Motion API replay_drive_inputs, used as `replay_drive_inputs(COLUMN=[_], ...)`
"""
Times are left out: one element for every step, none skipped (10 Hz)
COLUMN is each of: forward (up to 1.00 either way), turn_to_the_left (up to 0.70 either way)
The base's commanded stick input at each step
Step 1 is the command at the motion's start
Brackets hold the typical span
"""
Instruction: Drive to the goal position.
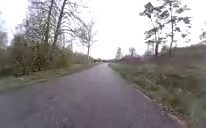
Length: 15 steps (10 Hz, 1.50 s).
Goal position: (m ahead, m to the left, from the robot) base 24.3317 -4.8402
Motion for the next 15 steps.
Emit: replay_drive_inputs(forward=[0.7, 0.7, 0.7, 0.7, 0.7, 0.7, 0.7, 0.7, 0.7, 0.7, 0.7, 0.7, 0.7, 0.7, 0.7], turn_to_the_left=[0.0, 0.0, 0.0, 0.0, 0.0, 0.0, 0.0, 0.0, 0.0, 0.0, 0.0, 0.0, 0.0, 0.0, 0.0])
